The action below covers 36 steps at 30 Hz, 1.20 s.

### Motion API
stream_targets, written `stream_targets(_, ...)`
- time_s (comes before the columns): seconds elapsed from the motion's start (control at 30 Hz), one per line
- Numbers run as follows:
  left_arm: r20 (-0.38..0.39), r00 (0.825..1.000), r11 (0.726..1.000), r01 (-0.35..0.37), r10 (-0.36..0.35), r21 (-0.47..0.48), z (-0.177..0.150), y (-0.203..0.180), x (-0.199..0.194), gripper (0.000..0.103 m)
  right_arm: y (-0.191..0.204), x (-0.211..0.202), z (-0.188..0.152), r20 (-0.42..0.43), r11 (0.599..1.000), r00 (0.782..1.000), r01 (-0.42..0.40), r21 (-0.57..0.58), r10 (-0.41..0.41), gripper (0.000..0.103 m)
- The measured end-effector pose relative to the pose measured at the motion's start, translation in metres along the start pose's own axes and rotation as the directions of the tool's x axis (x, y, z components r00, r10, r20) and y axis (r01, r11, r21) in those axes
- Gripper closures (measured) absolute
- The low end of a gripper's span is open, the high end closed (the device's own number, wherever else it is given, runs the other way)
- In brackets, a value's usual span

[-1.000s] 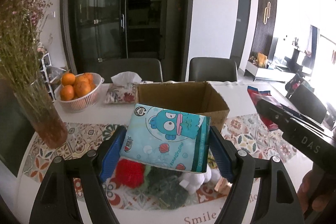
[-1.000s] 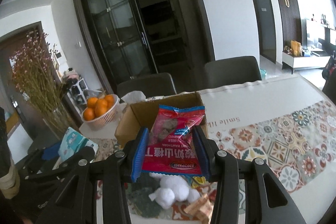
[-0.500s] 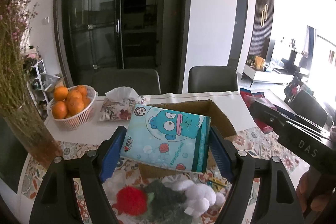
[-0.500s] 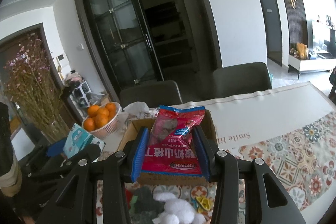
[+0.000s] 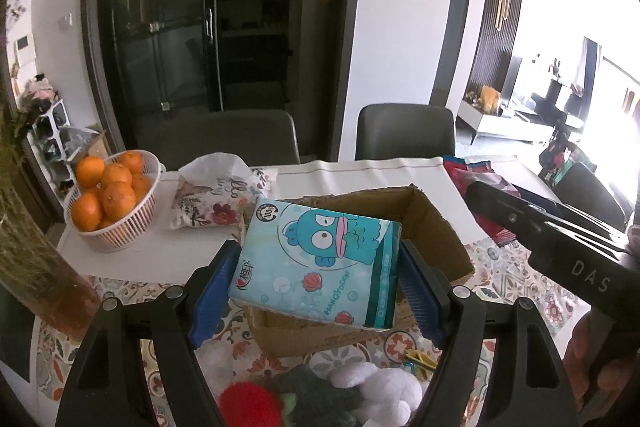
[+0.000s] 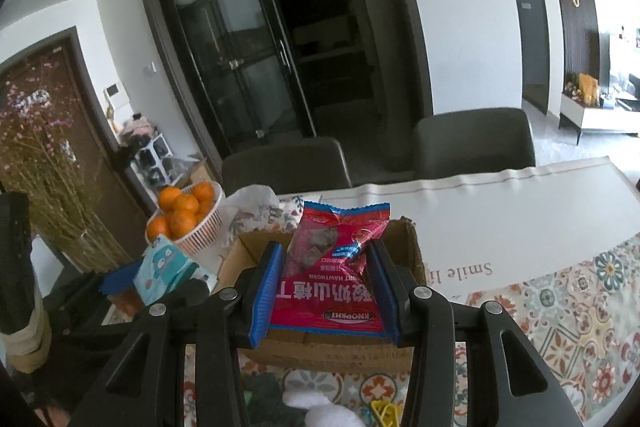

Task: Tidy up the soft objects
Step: 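Carry the tissue pack and red snack bag over the cardboard box with both tools, then open both tools to drop the tissue pack and snack bag into the box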

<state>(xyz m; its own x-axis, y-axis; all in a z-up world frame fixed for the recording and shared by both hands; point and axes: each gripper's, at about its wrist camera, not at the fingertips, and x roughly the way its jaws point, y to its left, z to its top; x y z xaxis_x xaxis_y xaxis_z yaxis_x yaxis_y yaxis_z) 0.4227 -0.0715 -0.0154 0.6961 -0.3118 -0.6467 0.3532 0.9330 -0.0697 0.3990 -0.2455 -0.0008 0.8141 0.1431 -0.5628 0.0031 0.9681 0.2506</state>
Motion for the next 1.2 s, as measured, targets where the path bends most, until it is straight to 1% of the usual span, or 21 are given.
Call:
stream_targets(0.27, -0.082, 0.996, 1.0, 0.023, -0.022, 0.015, 0.009, 0.002, 0.034, 0.025, -0.011, 0.031, 0.006, -0.086, 1.0, 0.996, -0.001, 0.01, 0.002, 0.058)
stream_targets(0.43, -0.147, 0.988, 0.999, 0.046, -0.043, 0.023, 0.013, 0.003, 0.057, 0.025, -0.016, 0.052, 0.005, -0.15, 1.0, 0.989, -0.001, 0.017, 0.004, 0.058)
stream_targets(0.6, -0.198, 0.979, 0.997, 0.054, -0.042, 0.059, 0.014, 0.002, 0.076, 0.025, -0.023, 0.073, 0.003, -0.218, 0.999, 0.976, -0.013, 0.033, 0.02, 0.058)
stream_targets(0.77, -0.248, 0.967, 0.995, 0.078, -0.059, 0.067, 0.016, 0.002, 0.09, 0.025, -0.029, 0.091, 0.003, -0.273, 0.998, 0.961, -0.034, 0.055, 0.048, 0.058)
stream_targets(0.9, -0.292, 0.954, 0.993, 0.089, -0.063, 0.076, 0.013, 0.0, 0.099, 0.022, -0.03, 0.099, 0.003, -0.303, 0.997, 0.951, -0.045, 0.07, 0.064, 0.054)
stream_targets(0.97, -0.294, 0.954, 0.993, 0.086, -0.06, 0.076, 0.013, 0.0, 0.099, 0.016, -0.031, 0.099, 0.004, -0.302, 0.997, 0.951, -0.039, 0.07, 0.058, 0.047)
stream_targets(1.0, -0.294, 0.954, 0.994, 0.084, -0.058, 0.076, 0.012, -0.001, 0.098, 0.015, -0.03, 0.098, 0.004, -0.298, 0.997, 0.953, -0.036, 0.069, 0.055, 0.044)
stream_targets(1.1, -0.288, 0.956, 0.994, 0.074, -0.047, 0.084, 0.013, -0.001, 0.095, 0.013, -0.029, 0.092, 0.006, -0.284, 0.998, 0.958, -0.02, 0.056, 0.035, 0.044)
stream_targets(1.2, -0.281, 0.96, 0.996, 0.042, -0.019, 0.075, 0.013, -0.001, 0.088, 0.012, -0.028, 0.083, 0.008, -0.273, 0.999, 0.962, 0.004, 0.052, 0.011, 0.044)
